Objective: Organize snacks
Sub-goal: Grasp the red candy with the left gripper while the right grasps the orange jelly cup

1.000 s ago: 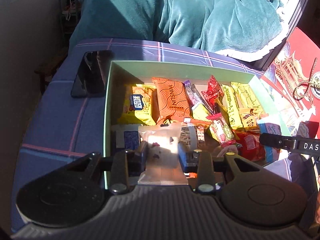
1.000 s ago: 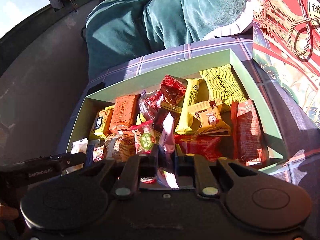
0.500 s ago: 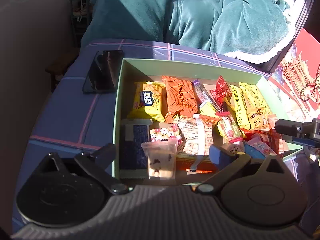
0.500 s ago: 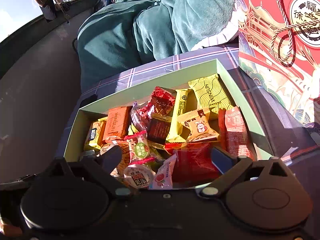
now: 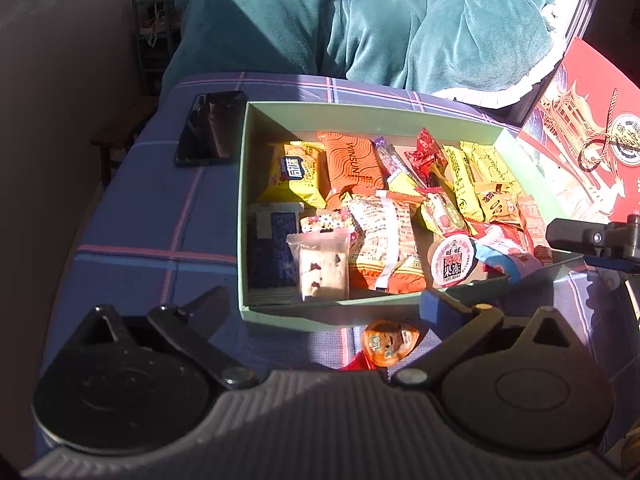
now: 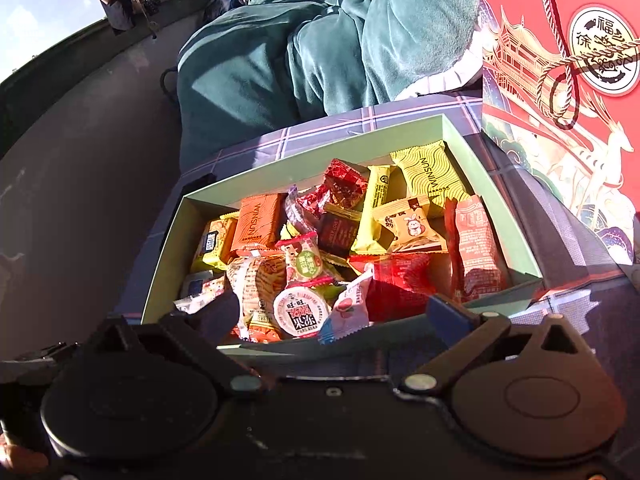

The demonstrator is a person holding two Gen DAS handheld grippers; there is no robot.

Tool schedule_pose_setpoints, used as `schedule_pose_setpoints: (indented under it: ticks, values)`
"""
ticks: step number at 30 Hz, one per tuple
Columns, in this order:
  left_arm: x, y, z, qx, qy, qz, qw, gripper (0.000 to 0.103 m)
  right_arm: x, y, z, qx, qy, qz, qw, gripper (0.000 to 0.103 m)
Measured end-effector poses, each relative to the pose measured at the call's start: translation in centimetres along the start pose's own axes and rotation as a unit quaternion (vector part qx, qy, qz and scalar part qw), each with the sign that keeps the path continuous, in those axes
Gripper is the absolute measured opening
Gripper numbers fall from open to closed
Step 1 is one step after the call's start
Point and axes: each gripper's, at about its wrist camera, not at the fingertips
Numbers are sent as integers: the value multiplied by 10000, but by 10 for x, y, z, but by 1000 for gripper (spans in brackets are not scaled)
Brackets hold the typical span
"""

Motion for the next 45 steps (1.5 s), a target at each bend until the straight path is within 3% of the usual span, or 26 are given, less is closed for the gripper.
schedule_pose_setpoints:
  ticks: [13, 20, 23, 25, 28, 30, 33, 37, 40, 41, 45]
  values:
    - [63, 22, 27, -92, 891, 110, 9959, 103, 46, 39, 24, -336, 705, -283, 9965, 101]
    - [60, 8, 36, -2, 688, 457, 9966, 103, 59, 45, 45, -311, 971, -171, 9946, 95]
    - [65, -1, 29, 100, 485, 817, 9954, 84, 63, 48, 54, -288, 1036, -169, 9941, 90]
    - [67, -4, 23, 198, 390, 987, 9942, 52, 66, 50, 60, -289, 1069, -183, 9937, 87]
    - [67, 2, 18, 348, 418, 910, 9944, 26, 71, 57, 69, -339, 1162, -220, 9924, 84]
    - [68, 14, 15, 276, 411, 683, 9964, 21, 74, 63, 74, -382, 1198, -317, 9916, 81]
    - [66, 30, 13, 176, 416, 396, 9982, 20, 79, 74, 82, -424, 1216, -498, 9904, 75]
    - [67, 38, 11, 156, 434, 349, 9983, 21, 84, 91, 91, -406, 1128, -833, 9893, 72]
    - [69, 38, 10, 150, 424, 414, 9981, 21, 90, 104, 94, -347, 1054, -1225, 9862, 57]
    - [70, 37, 9, 149, 420, 426, 9981, 21, 92, 108, 92, -293, 1023, -1475, 9833, 46]
    - [71, 35, 9, 140, 420, 469, 9979, 23, 98, 113, 88, -285, 1016, -1805, 9779, 42]
Point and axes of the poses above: each gripper's, at about its wrist camera, not at the fingertips, and z roughly the way its jaws point, y to its left, x to its underside, and after that the axes turned 11 degrees about -y, right-handed
